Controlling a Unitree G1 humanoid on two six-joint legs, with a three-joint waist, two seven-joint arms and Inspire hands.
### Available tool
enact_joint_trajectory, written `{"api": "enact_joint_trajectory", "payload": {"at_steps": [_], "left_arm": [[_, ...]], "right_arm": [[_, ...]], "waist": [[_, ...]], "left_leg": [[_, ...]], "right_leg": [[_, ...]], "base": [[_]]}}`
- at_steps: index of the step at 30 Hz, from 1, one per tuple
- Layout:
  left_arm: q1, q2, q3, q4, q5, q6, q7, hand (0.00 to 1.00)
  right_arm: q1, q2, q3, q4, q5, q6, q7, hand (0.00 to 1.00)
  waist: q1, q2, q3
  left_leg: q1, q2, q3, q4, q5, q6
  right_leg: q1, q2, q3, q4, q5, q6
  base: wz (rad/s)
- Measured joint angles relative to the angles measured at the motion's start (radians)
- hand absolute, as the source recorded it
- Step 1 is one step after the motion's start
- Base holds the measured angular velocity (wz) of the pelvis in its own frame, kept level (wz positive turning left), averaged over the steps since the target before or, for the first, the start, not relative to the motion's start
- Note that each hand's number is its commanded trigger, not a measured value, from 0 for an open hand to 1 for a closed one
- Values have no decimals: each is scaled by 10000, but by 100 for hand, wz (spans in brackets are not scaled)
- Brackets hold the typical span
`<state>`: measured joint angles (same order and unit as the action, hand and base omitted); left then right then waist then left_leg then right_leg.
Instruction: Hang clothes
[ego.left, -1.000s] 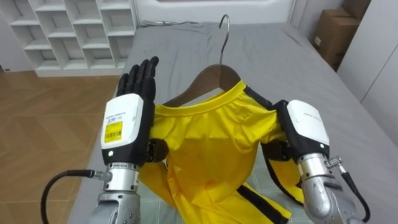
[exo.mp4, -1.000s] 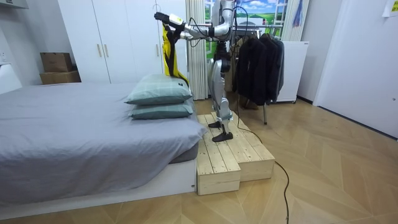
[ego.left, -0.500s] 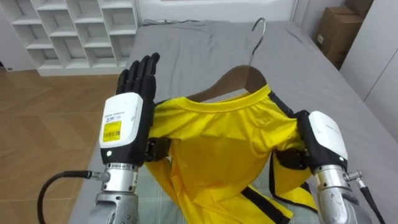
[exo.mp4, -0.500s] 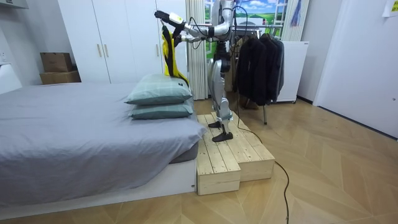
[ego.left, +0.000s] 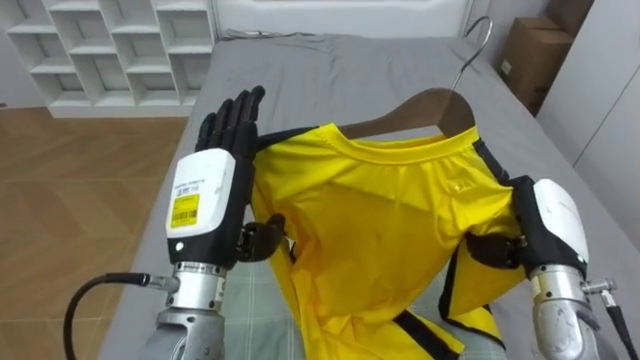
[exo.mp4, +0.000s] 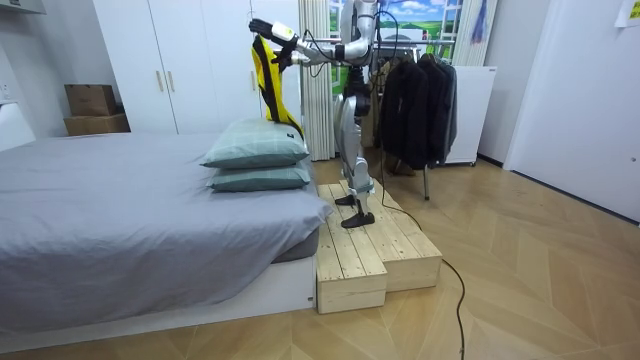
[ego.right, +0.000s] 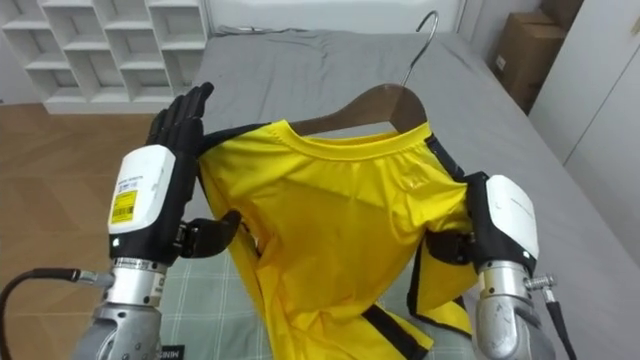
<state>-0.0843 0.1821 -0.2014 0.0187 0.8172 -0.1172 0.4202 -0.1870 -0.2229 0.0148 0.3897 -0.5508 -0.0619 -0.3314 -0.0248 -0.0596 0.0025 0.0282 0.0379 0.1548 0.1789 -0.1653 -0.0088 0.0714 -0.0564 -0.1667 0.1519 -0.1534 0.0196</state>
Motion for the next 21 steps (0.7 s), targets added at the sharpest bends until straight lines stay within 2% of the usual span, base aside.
{"api": "enact_joint_trajectory", "payload": {"at_steps": [6, 13, 19, 21], "left_arm": [[284, -38, -1, 1, -22, -146, -12, 0], [700, 55, 85, 2, -894, -144, 28, 0], [1019, 57, 1069, 31, -1887, -138, 470, 0], [1059, 49, 1656, 29, -2229, -150, 817, 0]], "right_arm": [[0, -91, 1, 1, -10, -119, -71, 100], [3, -314, -8, 0, -346, -119, -932, 100], [20, -413, -116, -39, -897, -119, -1467, 100], [195, -412, -366, -376, -1307, -118, -1550, 100]], "waist": [[34, 10, 4], [59, 41, 8], [56, 165, 12], [98, 175, 8]], "left_leg": [[137, 0, 12, -72, 3, -3], [195, -5, 40, -119, 3, -4], [194, 0, 39, -124, 3, -4], [195, 1, 39, -134, 3, -4]], "right_leg": [[91, 4, 24, -2, 0, 0], [129, 6, 22, -8, -3, 4], [116, 12, 24, -6, -3, 4], [118, 14, 17, -5, -4, 5]], "base": [[0], [0], [0], [0]]}}
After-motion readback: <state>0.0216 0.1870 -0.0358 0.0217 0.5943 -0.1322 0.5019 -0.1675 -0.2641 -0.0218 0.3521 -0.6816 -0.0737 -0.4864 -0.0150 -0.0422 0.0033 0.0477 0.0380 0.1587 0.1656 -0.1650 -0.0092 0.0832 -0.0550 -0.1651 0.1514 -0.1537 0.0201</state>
